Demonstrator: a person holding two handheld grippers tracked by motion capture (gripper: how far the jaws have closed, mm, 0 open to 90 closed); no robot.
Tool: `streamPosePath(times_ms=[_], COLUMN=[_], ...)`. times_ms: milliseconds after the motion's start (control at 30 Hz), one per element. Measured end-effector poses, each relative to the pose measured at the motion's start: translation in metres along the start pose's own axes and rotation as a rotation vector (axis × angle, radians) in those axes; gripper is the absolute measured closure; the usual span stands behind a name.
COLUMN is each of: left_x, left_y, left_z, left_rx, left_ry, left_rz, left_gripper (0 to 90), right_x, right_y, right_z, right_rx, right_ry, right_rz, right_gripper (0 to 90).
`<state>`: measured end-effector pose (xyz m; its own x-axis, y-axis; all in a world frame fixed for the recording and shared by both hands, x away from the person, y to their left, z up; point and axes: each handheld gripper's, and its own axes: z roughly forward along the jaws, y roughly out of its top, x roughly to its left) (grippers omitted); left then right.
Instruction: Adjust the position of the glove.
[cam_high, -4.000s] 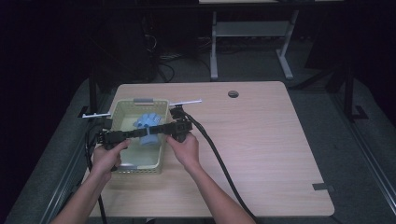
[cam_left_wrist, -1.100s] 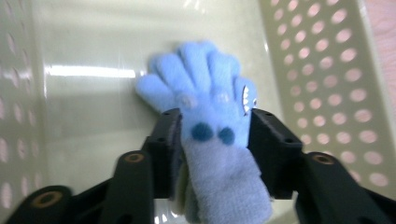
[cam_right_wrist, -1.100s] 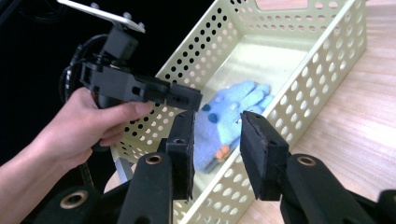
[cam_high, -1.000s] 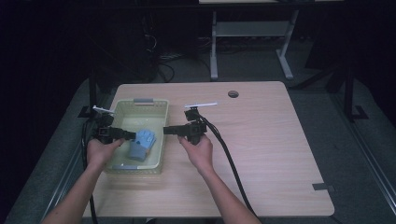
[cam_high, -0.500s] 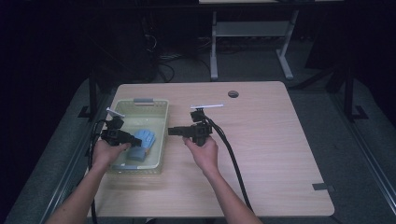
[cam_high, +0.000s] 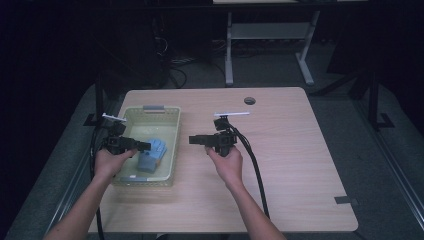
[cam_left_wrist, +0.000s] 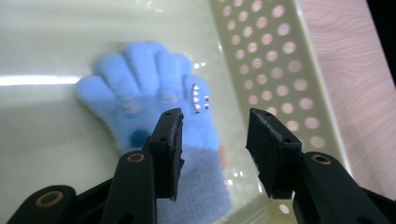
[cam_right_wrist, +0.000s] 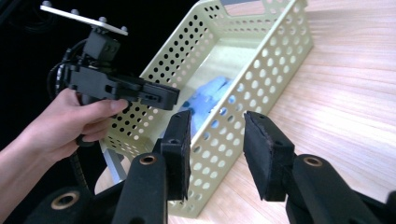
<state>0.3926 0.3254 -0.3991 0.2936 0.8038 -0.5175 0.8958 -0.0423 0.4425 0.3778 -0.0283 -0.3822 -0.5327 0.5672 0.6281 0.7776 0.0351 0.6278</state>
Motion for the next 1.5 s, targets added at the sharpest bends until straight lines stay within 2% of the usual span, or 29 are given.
streamPosePath(times_ms=[33,133,367,400,733,1000,1067,1500], left_x=[-0.001,-0.005,-0.014,-0.015,-0.033,-0.045,-0.047,-0.059], left_y=[0.000,0.000,0.000,0.000,0.005,0.005,0.006,0.008], left_z=[-0.001,-0.003,-0.007,-0.007,-0.008,-0.005,-0.005,0.002], left_rx=[-0.008,-0.018,-0.048,-0.051,-0.089,-0.100,-0.105,-0.100], left_ry=[-0.008,-0.034,-0.068,-0.075,-0.126,-0.167,-0.170,-0.204], left_rz=[0.014,0.016,0.024,0.035,0.076,0.091,0.098,0.117], left_gripper=[55.0,51.2,50.5,50.5,49.0,44.8,44.3,40.2], right_x=[-0.001,-0.003,-0.009,-0.010,-0.026,-0.039,-0.043,-0.057], right_y=[0.000,-0.001,-0.001,-0.001,-0.002,-0.008,-0.009,-0.018], right_z=[-0.002,-0.008,-0.023,-0.025,-0.049,-0.065,-0.067,-0.078], right_rx=[-0.003,-0.008,-0.024,-0.024,-0.057,-0.074,-0.083,-0.088], right_ry=[-0.001,-0.010,-0.011,-0.011,0.015,0.004,0.013,-0.008], right_rz=[0.001,0.007,0.011,0.012,0.031,0.052,0.063,0.074], right_gripper=[60.9,60.3,57.9,57.5,49.5,44.7,43.7,40.4])
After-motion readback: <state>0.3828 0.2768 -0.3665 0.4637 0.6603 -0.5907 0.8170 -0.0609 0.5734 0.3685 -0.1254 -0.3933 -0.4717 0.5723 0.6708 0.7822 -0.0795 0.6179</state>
